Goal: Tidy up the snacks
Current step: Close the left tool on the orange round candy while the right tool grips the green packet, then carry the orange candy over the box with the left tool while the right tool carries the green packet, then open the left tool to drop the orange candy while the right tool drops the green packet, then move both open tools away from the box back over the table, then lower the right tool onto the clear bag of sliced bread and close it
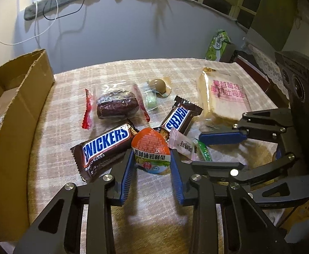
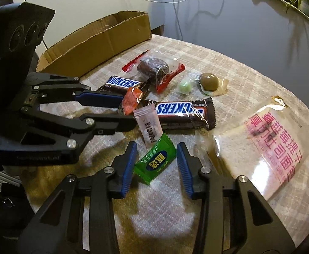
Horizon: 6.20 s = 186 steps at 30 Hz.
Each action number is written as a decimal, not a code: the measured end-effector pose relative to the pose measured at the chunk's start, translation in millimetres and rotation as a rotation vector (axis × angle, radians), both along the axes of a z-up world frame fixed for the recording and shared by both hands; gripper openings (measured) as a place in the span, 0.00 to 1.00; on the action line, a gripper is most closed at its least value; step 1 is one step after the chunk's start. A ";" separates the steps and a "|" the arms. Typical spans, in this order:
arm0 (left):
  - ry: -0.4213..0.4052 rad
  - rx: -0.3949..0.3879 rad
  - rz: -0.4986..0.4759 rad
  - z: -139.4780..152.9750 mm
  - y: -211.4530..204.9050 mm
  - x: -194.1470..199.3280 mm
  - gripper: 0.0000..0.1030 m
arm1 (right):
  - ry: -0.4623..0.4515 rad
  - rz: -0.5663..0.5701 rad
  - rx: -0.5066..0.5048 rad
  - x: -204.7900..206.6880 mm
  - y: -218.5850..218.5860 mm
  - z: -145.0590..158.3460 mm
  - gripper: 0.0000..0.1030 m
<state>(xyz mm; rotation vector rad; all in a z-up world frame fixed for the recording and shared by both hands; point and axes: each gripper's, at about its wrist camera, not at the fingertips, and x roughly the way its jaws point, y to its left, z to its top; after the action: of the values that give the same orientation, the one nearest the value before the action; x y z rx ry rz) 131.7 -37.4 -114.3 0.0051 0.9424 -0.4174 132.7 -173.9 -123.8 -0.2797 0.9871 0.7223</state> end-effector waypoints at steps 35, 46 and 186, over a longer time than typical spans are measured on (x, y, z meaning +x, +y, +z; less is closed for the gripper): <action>-0.164 -0.016 0.131 64.4 51.8 -47.5 0.31 | -0.122 -0.008 0.065 -25.4 16.7 66.5 0.38; -0.211 -0.008 0.213 78.9 93.2 -51.7 0.31 | -0.155 0.041 0.088 -14.7 61.3 85.8 0.38; 0.091 -0.135 -0.034 3.7 -106.1 -2.0 0.60 | 0.235 -0.259 0.279 123.9 -136.0 4.2 0.97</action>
<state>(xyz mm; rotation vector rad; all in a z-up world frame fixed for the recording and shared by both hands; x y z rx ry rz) 129.7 -143.4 -110.6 -0.1221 1.0027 -0.5156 256.6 -310.0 -119.6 0.1786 1.1049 0.6542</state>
